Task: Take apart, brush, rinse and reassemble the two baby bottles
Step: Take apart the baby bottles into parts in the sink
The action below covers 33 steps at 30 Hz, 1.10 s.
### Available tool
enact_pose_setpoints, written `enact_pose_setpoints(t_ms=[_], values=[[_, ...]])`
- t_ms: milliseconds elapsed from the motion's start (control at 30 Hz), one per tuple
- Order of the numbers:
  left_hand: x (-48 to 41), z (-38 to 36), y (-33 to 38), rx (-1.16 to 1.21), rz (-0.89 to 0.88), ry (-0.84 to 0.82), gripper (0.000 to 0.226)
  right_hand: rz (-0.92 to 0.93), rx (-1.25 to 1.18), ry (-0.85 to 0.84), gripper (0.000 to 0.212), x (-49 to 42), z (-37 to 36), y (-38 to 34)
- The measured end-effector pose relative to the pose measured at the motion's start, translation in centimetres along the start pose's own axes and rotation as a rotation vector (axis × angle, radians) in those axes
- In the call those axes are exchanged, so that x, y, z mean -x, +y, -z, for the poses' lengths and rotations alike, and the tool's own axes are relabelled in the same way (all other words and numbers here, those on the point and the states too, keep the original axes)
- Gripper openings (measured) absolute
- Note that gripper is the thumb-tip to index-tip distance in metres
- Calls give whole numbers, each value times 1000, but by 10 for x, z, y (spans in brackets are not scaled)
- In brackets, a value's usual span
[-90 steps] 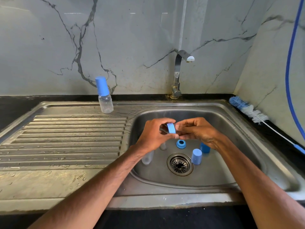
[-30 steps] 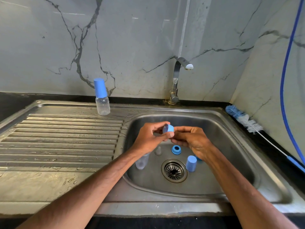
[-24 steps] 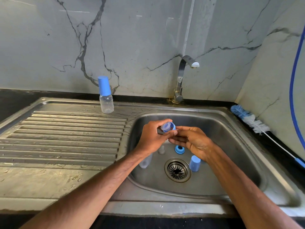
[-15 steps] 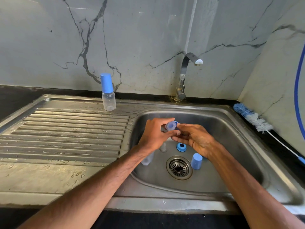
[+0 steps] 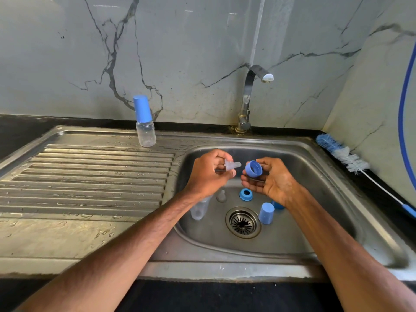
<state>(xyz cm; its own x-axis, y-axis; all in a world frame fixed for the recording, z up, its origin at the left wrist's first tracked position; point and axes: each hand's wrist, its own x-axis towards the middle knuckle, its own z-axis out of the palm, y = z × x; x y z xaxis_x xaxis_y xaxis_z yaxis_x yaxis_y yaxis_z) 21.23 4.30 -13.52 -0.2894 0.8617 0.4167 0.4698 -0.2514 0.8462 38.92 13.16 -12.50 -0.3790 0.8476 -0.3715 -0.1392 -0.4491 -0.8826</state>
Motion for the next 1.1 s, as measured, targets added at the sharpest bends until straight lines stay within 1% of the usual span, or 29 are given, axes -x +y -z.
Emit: enact_pose_setpoints(t_ms=[67,133,167,200,267,400,500,633,733,833,900,967,1000,1033,1100], values=[[-1,1,-1,3,-1,-5,31,-46,39,-44,43,1,-2,1],[-1,3,-3,-71,-47,-43,35,-22,207,-89,53,1,-7,4],[-1,3,-4,-121,-69,-70,37,12,312,-101,54,0,-10,7],[0,4,-5,-167,-85,-93,38,49,401,-106,49,-1,-13,9],[-1,6,-8,-236,-96,-117,39,108,504,-112,38,-1,-16,13],[-1,11,-10,-332,-42,-196,46,123,554,-102,36,-5,-15,14],[-1,13,-9,-420,-29,-280,50,105,613,-93,27,-7,-12,18],[0,18,-11,-594,-23,-431,68,104,916,-42,21,-17,-11,33],[1,18,-12,-681,-38,-518,73,112,1213,-57,23,-28,-19,47],[2,16,-11,-701,-68,-527,72,140,1455,-89,24,-37,-30,61],[3,15,-11,-708,-81,-508,70,141,1535,-83,26,-43,-36,67],[2,14,-13,-717,-79,-484,70,168,1586,-73,37,-48,-41,75],[2,14,-14,-722,-75,-476,71,187,1599,-75,39,-50,-43,78],[2,14,-14,-727,-71,-470,71,208,1614,-83,36,-51,-44,81],[2,13,-16,-732,-74,-457,69,232,1652,-123,23,-51,-44,88]])
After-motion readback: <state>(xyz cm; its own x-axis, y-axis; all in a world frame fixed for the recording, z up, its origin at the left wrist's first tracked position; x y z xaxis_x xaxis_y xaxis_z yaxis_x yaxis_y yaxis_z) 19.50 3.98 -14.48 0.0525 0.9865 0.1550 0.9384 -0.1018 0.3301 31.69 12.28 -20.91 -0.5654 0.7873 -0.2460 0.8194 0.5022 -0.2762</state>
